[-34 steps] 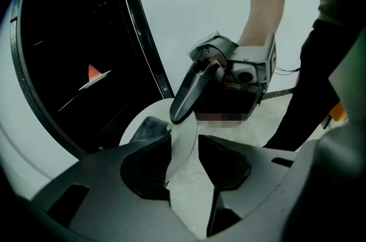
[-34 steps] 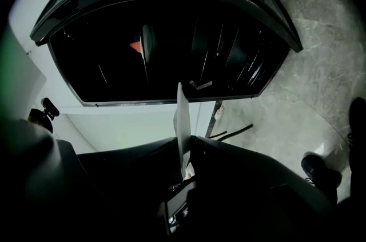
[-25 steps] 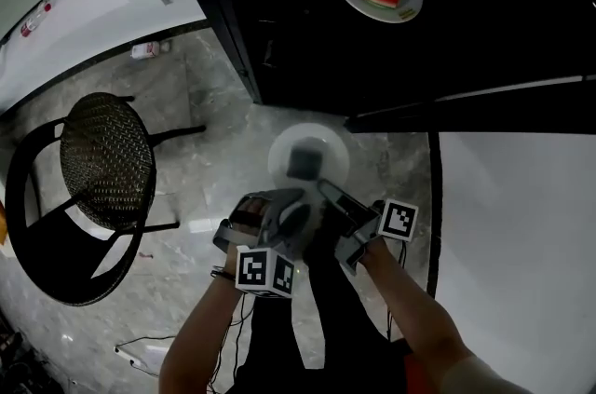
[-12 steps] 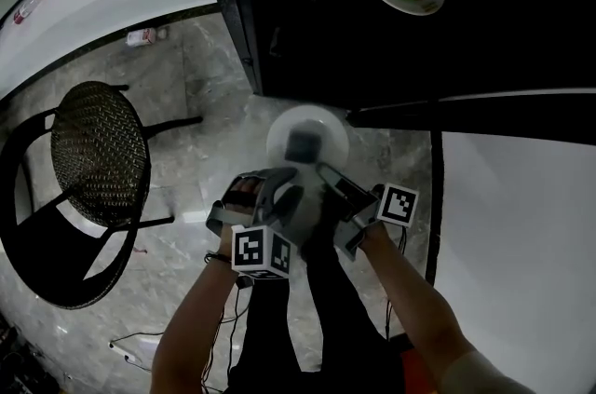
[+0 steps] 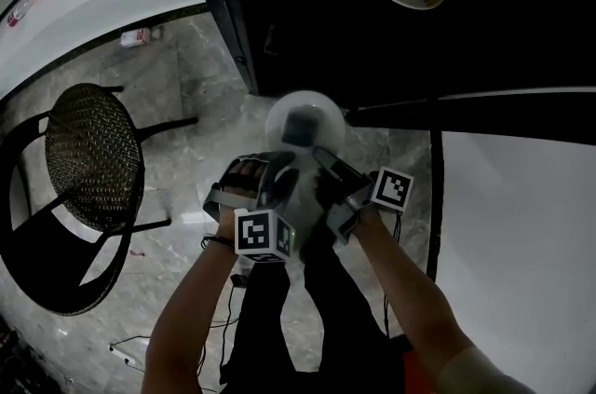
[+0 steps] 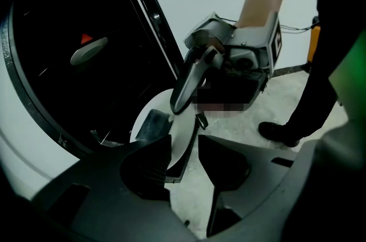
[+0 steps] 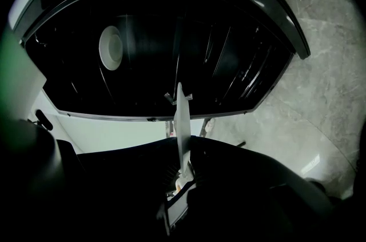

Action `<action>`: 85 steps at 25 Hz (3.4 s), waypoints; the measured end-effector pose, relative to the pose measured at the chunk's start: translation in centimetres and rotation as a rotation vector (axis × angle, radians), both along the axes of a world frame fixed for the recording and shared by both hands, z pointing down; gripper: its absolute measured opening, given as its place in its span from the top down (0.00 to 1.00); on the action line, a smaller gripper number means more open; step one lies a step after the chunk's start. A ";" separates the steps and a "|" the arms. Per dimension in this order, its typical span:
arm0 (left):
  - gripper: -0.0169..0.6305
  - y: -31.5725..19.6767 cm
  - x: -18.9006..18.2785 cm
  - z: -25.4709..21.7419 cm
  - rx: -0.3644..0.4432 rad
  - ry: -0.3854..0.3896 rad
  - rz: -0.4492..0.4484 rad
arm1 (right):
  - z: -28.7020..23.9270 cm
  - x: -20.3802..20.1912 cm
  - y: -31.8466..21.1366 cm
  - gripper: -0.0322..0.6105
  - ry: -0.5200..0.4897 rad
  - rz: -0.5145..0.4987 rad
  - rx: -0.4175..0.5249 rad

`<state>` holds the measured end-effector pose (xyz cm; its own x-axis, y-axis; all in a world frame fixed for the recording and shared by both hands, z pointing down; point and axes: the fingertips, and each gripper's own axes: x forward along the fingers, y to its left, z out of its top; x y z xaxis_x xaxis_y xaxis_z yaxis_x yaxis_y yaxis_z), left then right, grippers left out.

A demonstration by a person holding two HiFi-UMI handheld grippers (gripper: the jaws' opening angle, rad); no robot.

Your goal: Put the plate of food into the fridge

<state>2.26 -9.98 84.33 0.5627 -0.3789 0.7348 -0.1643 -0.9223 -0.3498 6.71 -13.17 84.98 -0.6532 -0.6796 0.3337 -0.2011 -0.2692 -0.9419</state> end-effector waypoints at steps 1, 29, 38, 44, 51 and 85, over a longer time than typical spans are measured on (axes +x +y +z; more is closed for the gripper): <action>0.77 -0.2 0.1 0.3 0.008 -0.006 0.002 | 0.2 0.1 -0.3 0.89 -0.005 0.006 0.000; 0.77 -5.9 0.8 10.6 0.104 -0.166 0.079 | 10.7 0.7 -8.6 0.89 -0.018 0.087 -0.027; 0.77 -6.4 1.1 13.1 0.097 -0.152 0.061 | 13.7 1.8 -11.2 0.88 0.012 0.110 -0.020; 0.77 -4.0 -0.1 14.6 0.076 -0.162 0.068 | 15.5 2.0 -12.2 0.88 0.055 0.122 -0.025; 0.77 -2.6 -0.6 15.5 0.062 -0.159 0.076 | 16.9 2.3 -13.6 0.89 0.064 0.158 -0.009; 0.77 -3.4 -1.0 18.8 0.070 -0.203 0.085 | 17.1 2.3 -16.5 0.60 0.196 -0.008 0.173</action>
<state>1.24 -13.40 103.11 0.4379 -0.3906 0.8097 -0.0065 -0.9020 -0.4316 9.00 -29.63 102.03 -0.5931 -0.7326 0.3341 -0.3860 -0.1055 -0.9164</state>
